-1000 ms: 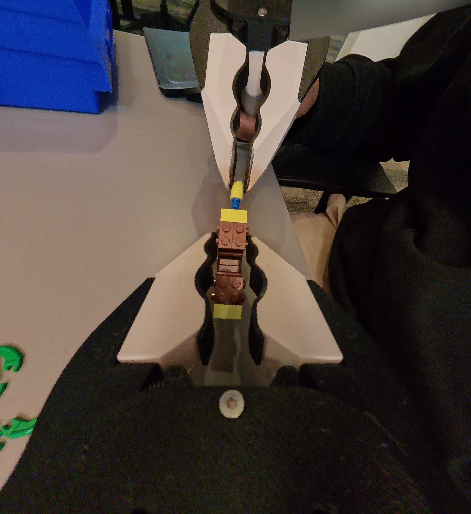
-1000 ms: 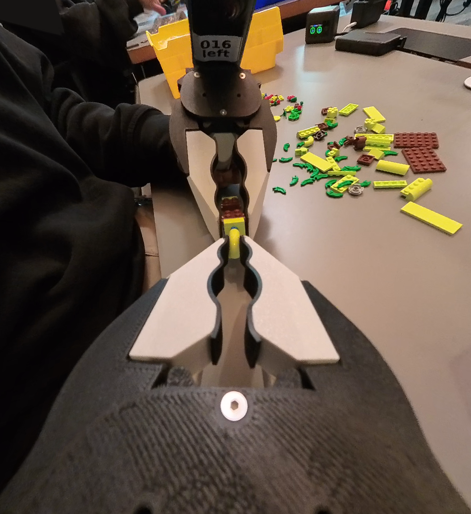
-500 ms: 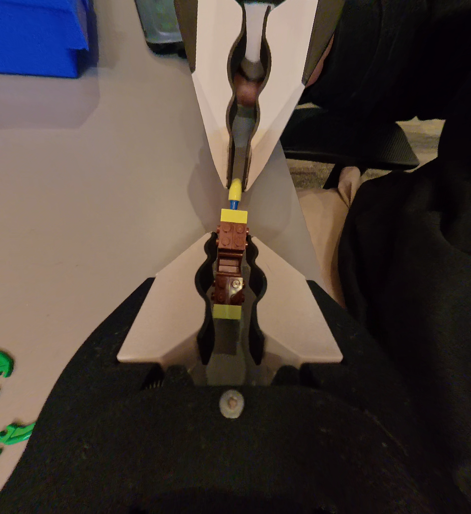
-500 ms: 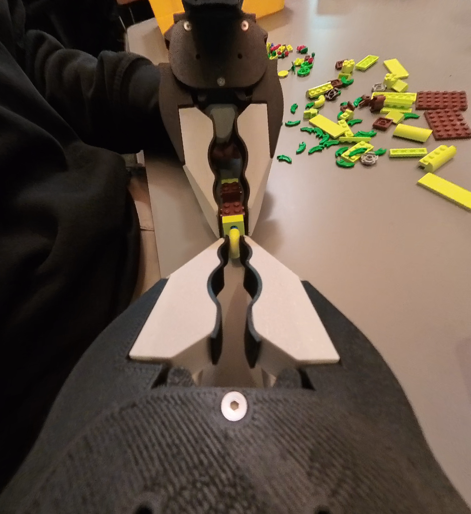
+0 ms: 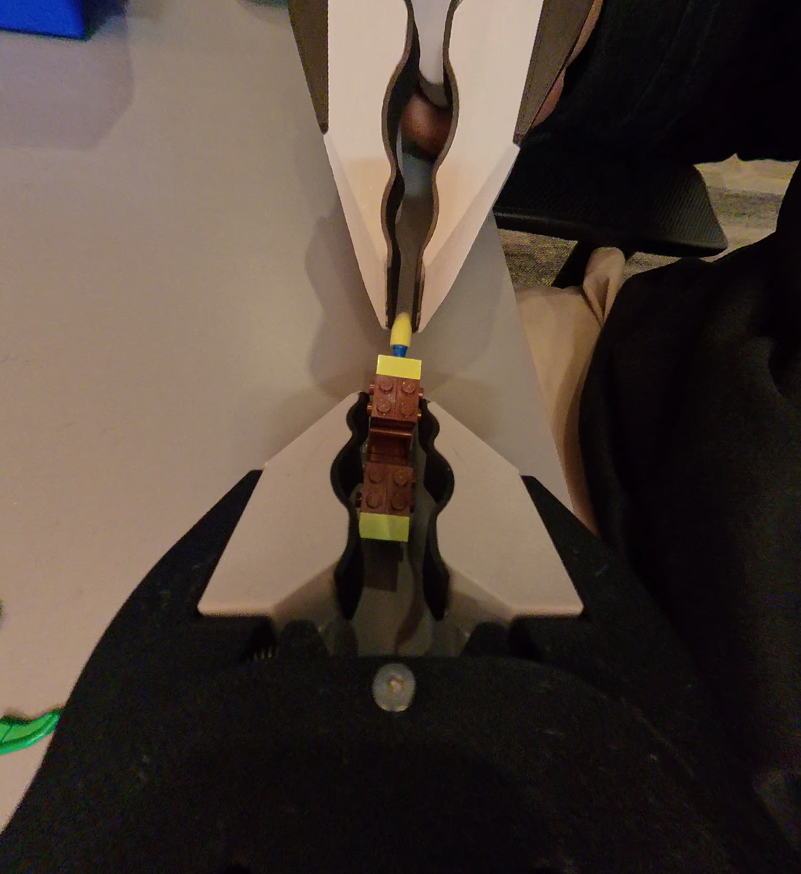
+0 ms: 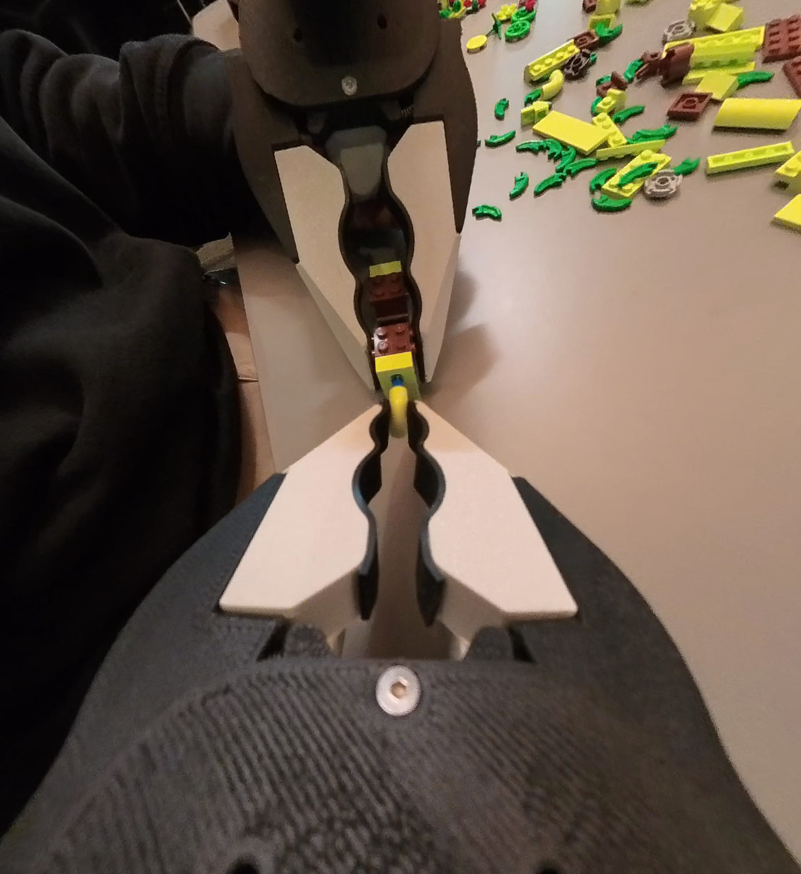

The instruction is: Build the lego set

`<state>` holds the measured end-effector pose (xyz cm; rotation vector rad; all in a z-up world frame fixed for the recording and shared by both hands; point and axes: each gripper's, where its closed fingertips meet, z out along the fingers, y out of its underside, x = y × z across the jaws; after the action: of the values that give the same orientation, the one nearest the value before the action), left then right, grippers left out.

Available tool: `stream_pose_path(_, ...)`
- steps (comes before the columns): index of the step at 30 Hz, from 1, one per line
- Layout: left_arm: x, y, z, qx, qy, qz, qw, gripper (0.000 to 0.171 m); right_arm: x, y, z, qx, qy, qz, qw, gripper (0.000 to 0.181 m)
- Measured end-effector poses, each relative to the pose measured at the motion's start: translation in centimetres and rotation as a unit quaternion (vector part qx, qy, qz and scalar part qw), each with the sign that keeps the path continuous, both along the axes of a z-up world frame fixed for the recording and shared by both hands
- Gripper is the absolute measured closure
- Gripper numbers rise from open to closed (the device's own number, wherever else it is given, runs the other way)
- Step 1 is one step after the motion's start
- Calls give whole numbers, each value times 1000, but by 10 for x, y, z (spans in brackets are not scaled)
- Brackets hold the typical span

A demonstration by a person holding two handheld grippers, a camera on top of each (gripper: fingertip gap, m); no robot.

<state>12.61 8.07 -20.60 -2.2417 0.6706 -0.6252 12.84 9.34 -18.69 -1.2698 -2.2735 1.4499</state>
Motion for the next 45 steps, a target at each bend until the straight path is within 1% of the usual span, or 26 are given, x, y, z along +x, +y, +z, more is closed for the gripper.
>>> stream_pose_path(5,0,-1,0,9,15,-1,1000,154,0,-1,1,-5,0,6,1000,176)
stream_pose_path(8,0,-1,0,6,10,-2,1000,154,0,-1,-1,-9,-11,9,1000,176)
stream_pose_path(13,0,-1,-1,2,7,-4,1000,154,1,-1,-12,26,-26,12,999,176)
stream_pose_path(23,1,-1,-1,0,5,-6,1000,153,1,-1,0,5,4,16,1000,176)
stream_pose_path(26,1,-1,-1,-3,1,-7,1000,153,0,0,8,-12,23,10,1000,176)
stream_pose_path(34,1,-1,-1,-5,-2,-7,1000,153,-1,1,7,-24,8,7,1000,176)
stream_pose_path(37,-1,1,-1,4,9,4,1000,153,-1,1,4,-18,2,4,1000,176)
stream_pose_path(38,-2,1,-1,8,17,6,1000,152,-1,0,3,-13,2,4,1000,176)
stream_pose_path(40,-1,1,-1,16,27,5,1000,142,-1,0,3,-7,5,3,1000,176)
stream_pose_path(42,-4,4,4,37,29,17,999,129,-2,1,8,-19,15,-3,1000,176)
stream_pose_path(43,-6,7,10,53,22,27,998,127,-1,2,13,-30,23,-5,999,176)
stream_pose_path(45,-6,11,31,89,-8,44,995,127,0,2,26,-50,56,-7,997,176)
